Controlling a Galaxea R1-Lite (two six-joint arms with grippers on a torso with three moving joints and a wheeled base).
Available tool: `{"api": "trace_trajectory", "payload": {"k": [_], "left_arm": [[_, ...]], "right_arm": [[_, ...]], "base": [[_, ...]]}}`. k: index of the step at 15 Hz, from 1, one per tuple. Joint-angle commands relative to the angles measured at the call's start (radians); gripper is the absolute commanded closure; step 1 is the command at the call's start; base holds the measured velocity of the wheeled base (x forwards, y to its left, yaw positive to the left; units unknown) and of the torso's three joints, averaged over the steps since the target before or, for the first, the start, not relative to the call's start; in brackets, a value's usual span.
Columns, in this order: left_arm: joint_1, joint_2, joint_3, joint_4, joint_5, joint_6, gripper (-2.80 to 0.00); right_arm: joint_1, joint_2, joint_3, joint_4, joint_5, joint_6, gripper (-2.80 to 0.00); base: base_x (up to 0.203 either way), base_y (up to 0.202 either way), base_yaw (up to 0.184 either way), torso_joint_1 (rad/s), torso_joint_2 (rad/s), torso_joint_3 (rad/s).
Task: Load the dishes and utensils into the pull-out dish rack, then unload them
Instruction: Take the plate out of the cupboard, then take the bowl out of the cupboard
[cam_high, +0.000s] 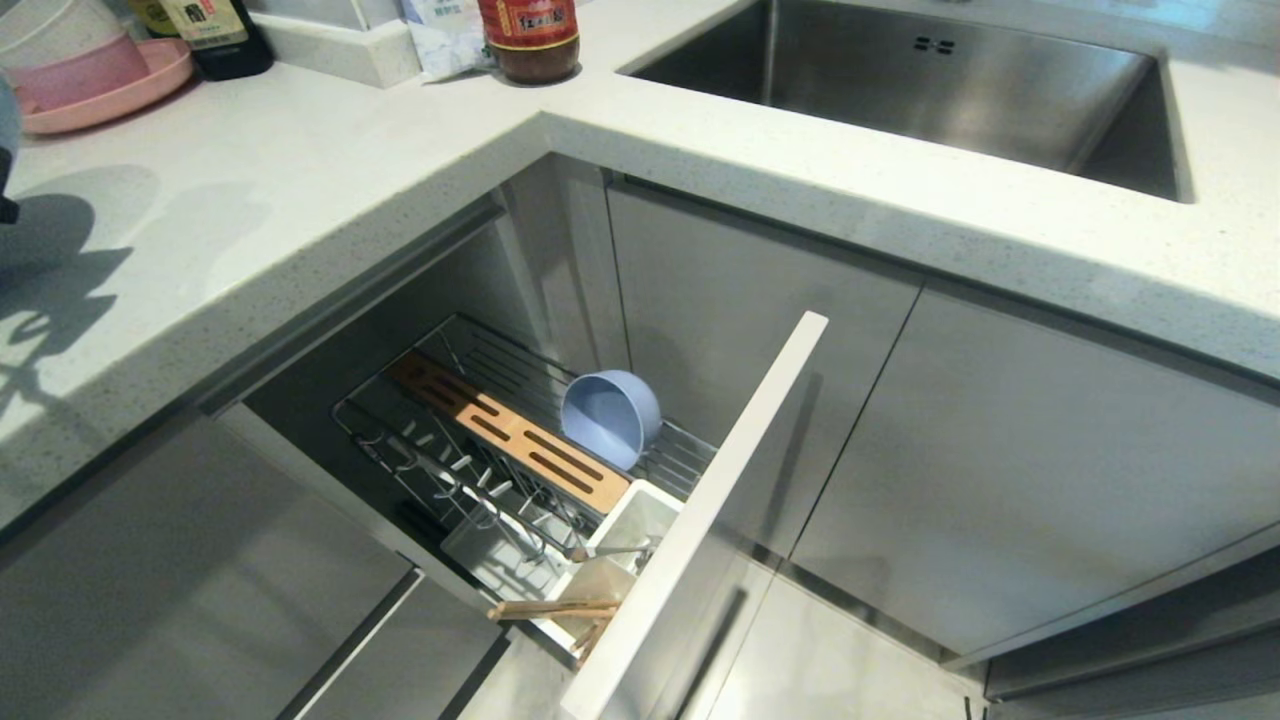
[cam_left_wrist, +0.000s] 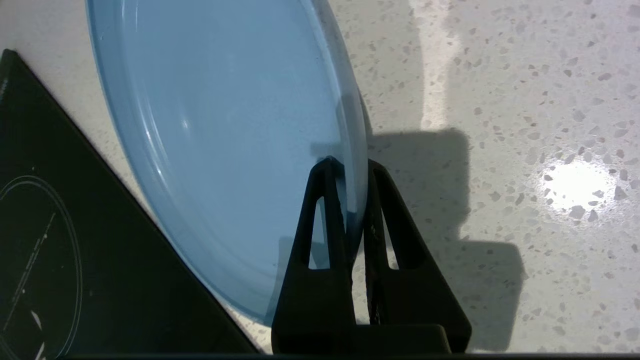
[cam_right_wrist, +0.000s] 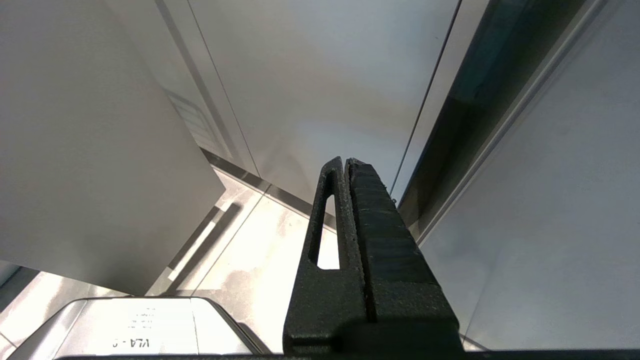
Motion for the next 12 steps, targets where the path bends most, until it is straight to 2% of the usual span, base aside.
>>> {"api": "trace_trajectory", "payload": {"k": [1,5,6,8,9,12], "left_arm": [[-0.001,0.006,0.000,0.004,0.002,0.002,-2.80],[-0.019,0.005,0.001,0.007,-0.026,0.003,-2.80],[-0.021,0.001,0.002,0.005,-0.051,0.003,-2.80],[-0.023,-0.022,0.003,0.015,-0.145,-0.012,-2.80],[-0.023,-0.046,0.013,0.021,-0.188,-0.039,-2.80],[-0.024,-0.135,0.061,0.023,-0.321,-0.215,-2.80]], "right_arm": [[0.000,-0.003,0.002,-0.001,0.000,0.000,0.00],[0.000,-0.002,0.002,-0.001,0.000,0.000,0.00],[0.000,-0.002,0.002,0.000,0.000,0.000,0.00],[0.000,-0.004,0.002,-0.001,0.000,0.000,0.00],[0.000,-0.002,0.002,-0.001,0.000,0.000,0.00],[0.000,-0.003,0.002,0.001,0.000,0.000,0.00]], "base": [[0.000,0.000,0.000,0.000,0.00,0.000],[0.000,0.000,0.000,0.000,0.00,0.000],[0.000,0.000,0.000,0.000,0.00,0.000],[0.000,0.000,0.000,0.000,0.00,0.000],[0.000,0.000,0.000,0.000,0.00,0.000],[0.000,0.000,0.000,0.000,0.00,0.000]]}}
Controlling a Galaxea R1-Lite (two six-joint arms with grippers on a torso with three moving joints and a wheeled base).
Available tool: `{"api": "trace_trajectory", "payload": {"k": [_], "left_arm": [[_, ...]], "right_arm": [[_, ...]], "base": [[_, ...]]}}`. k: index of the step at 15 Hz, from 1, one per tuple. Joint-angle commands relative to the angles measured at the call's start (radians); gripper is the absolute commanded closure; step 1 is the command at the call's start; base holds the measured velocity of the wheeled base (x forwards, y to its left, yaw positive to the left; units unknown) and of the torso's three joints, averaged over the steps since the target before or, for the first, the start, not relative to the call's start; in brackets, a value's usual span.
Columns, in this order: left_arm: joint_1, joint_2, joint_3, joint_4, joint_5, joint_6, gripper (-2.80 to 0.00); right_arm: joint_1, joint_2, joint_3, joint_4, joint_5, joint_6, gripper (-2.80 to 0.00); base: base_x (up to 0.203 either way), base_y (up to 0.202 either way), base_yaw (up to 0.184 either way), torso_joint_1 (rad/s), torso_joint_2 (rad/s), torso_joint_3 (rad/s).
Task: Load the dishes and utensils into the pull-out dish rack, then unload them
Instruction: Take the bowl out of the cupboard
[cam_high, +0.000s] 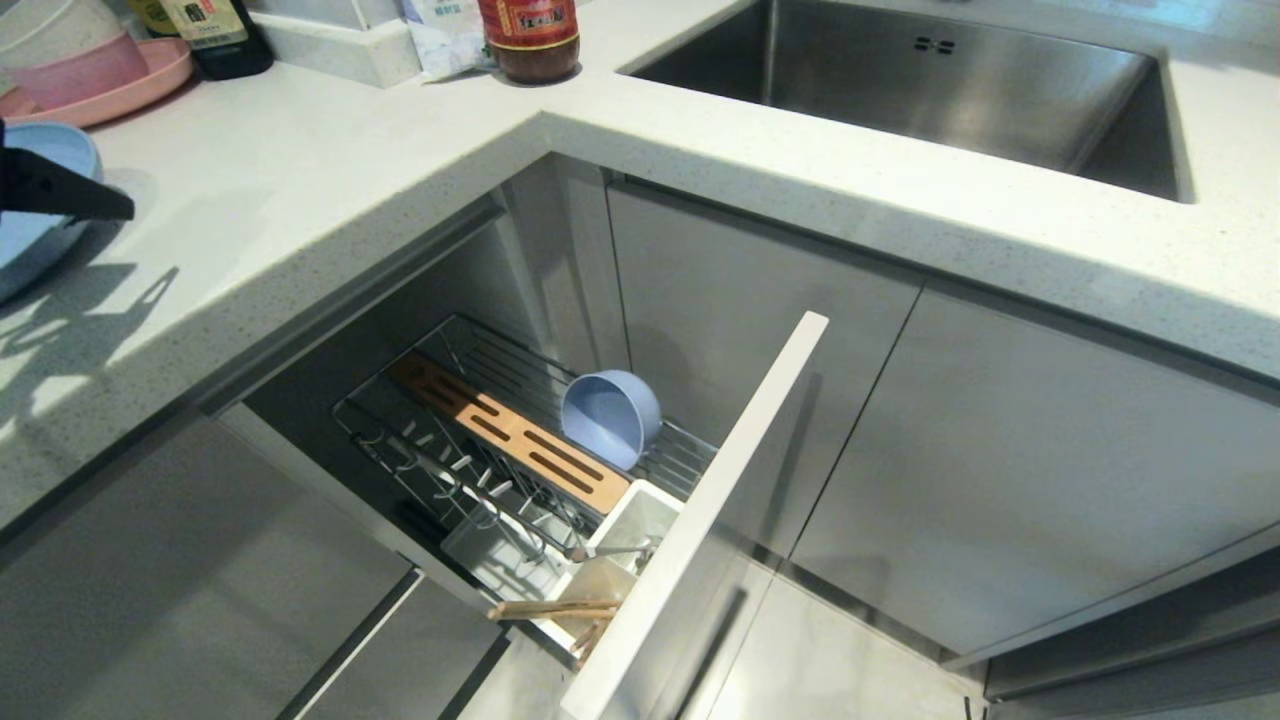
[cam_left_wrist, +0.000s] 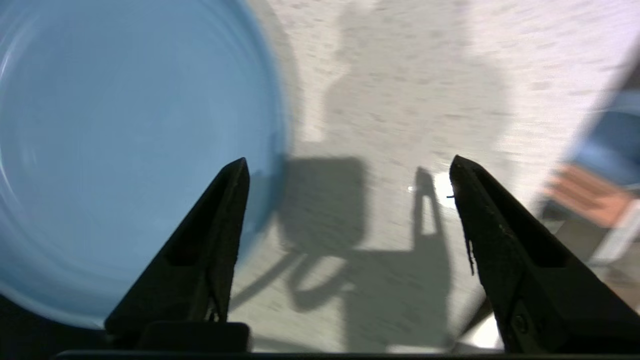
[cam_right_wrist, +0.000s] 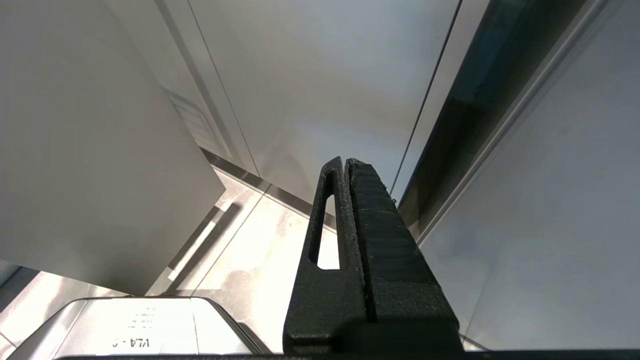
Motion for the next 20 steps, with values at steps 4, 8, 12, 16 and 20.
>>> {"api": "trace_trajectory", "payload": {"k": [4,8,12,16,20], "left_arm": [[-0.001,-0.220,0.194,-0.042,-0.224,-0.232,0.00],[-0.020,-0.294,0.307,-0.185,-0.290,-0.256,0.00],[-0.223,-0.330,0.401,-0.307,-0.293,-0.374,0.00],[-0.348,-0.269,0.418,-0.319,-0.232,-0.538,0.00],[-0.524,-0.153,0.461,-0.337,-0.063,-0.688,0.00]], "right_arm": [[0.000,-0.004,0.002,0.000,0.000,0.000,0.00],[0.000,-0.003,0.002,0.000,0.000,0.000,0.00],[0.000,-0.003,0.002,-0.001,0.000,0.000,0.00],[0.000,-0.003,0.002,0.000,0.000,0.000,0.00],[0.000,-0.004,0.002,-0.001,0.000,0.000,0.00]], "base": [[0.000,0.000,0.000,0.000,0.00,0.000],[0.000,0.000,0.000,0.000,0.00,0.000],[0.000,0.000,0.000,0.000,0.00,0.000],[0.000,0.000,0.000,0.000,0.00,0.000],[0.000,0.000,0.000,0.000,0.00,0.000]]}}
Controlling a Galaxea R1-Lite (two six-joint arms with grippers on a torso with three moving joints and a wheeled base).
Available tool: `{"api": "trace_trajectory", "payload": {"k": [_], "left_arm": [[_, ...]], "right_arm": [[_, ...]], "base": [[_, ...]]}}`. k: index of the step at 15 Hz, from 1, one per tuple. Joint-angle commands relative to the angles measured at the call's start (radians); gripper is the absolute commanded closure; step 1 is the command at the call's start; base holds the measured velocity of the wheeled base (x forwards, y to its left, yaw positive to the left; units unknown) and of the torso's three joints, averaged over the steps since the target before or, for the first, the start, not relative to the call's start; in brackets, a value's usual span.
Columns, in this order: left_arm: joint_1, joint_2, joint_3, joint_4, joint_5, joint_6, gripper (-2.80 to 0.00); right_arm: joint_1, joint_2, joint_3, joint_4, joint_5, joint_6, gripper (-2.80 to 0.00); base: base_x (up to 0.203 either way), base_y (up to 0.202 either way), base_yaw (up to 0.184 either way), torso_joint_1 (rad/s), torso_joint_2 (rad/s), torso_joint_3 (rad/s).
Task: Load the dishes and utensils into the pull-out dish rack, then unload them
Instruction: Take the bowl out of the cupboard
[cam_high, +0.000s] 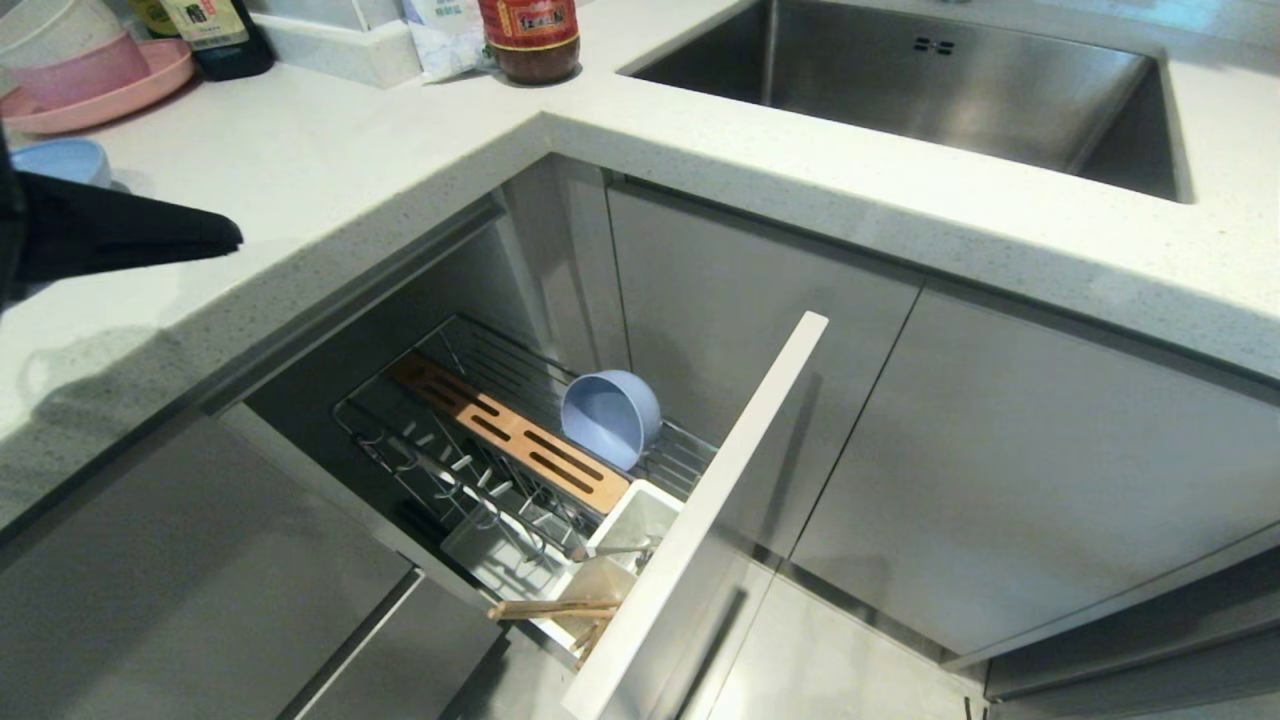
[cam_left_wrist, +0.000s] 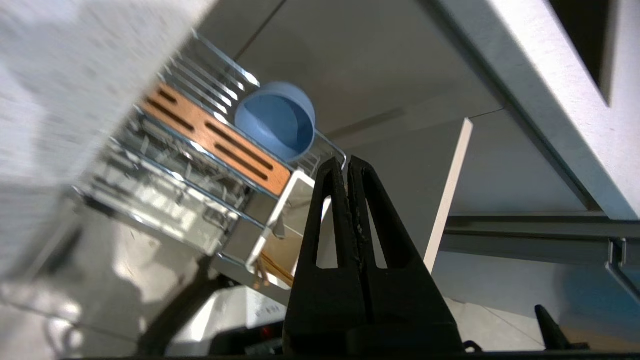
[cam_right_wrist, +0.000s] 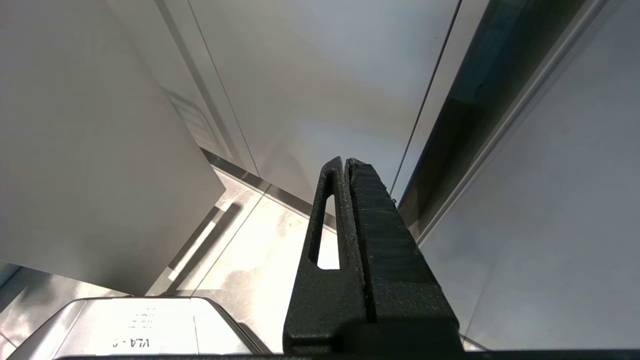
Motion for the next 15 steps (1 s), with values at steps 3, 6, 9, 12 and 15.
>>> {"api": "trace_trajectory", "payload": {"k": [3,6,9,12,15], "left_arm": [[-0.144,0.130,0.100,-0.079,0.110,-0.063,0.00],[-0.197,0.198,0.144,-0.127,0.190,-0.093,0.00],[-0.206,0.266,0.164,-0.161,0.211,-0.122,0.00],[-0.206,0.323,0.184,-0.231,0.220,-0.145,0.00],[-0.206,0.382,0.188,-0.256,0.235,-0.169,0.00]], "right_arm": [[0.000,-0.002,0.002,-0.001,0.000,0.000,0.00],[0.000,-0.002,0.002,0.000,0.000,0.000,0.00],[0.000,-0.003,0.002,-0.001,0.000,0.000,0.00],[0.000,-0.002,0.002,0.001,0.000,0.000,0.00],[0.000,-0.003,0.002,-0.001,0.000,0.000,0.00]], "base": [[0.000,0.000,0.000,0.000,0.00,0.000],[0.000,0.000,0.000,0.000,0.00,0.000],[0.000,0.000,0.000,0.000,0.00,0.000],[0.000,0.000,0.000,0.000,0.00,0.000],[0.000,0.000,0.000,0.000,0.00,0.000]]}}
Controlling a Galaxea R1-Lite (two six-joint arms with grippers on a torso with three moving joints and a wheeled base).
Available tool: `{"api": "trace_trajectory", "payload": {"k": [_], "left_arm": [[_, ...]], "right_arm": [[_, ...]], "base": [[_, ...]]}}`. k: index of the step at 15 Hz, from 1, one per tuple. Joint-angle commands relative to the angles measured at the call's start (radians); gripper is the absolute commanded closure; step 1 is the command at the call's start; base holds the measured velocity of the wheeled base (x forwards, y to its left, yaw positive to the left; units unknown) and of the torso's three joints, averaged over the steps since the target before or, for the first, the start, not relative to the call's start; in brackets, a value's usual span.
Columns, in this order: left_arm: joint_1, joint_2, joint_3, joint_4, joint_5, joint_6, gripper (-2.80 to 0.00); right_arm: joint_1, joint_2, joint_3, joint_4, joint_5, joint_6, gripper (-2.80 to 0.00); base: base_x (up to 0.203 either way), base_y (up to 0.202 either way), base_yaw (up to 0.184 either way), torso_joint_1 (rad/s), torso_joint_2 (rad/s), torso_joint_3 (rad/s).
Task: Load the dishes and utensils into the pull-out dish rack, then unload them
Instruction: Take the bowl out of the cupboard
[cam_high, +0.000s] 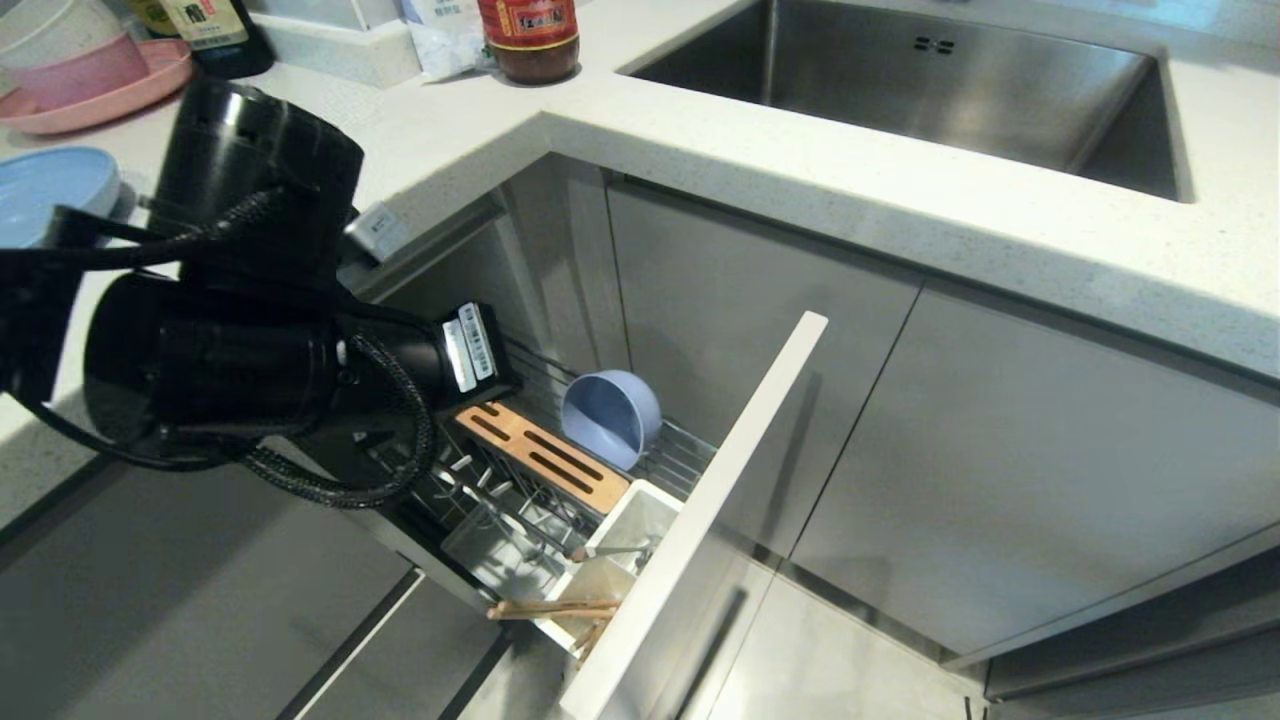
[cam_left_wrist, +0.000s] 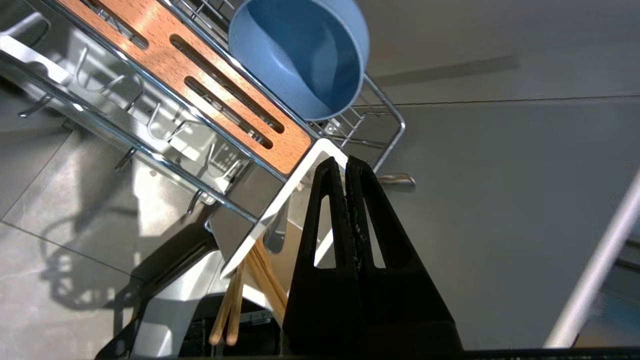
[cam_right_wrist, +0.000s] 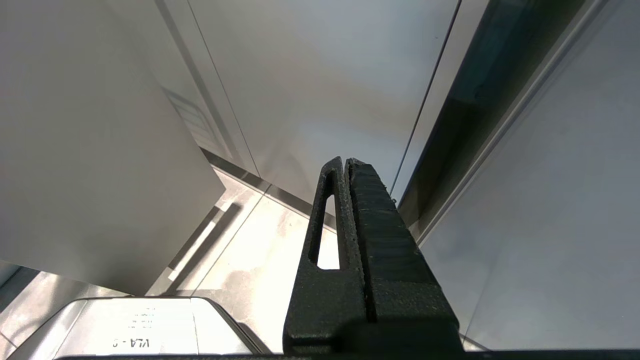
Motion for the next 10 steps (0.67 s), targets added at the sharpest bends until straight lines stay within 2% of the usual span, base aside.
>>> {"api": "trace_trajectory", "payload": {"k": [1,3,4,10], "left_arm": [[0.003,0.075,0.005,-0.023,0.010,-0.009,0.00],[0.006,0.109,0.008,-0.046,0.017,-0.010,0.00],[0.006,0.125,0.009,-0.050,0.018,-0.010,-2.80],[0.013,0.206,0.007,-0.111,0.017,-0.010,-2.80]], "right_arm": [[0.000,-0.003,0.002,0.000,0.000,0.000,0.00],[0.000,-0.004,0.002,-0.001,0.000,0.000,0.00],[0.000,-0.004,0.002,0.000,0.000,0.000,0.00],[0.000,-0.003,0.002,-0.001,0.000,0.000,0.00]], "base": [[0.000,0.000,0.000,0.000,0.00,0.000],[0.000,0.000,0.000,0.000,0.00,0.000],[0.000,0.000,0.000,0.000,0.00,0.000],[0.000,0.000,0.000,0.000,0.00,0.000]]}}
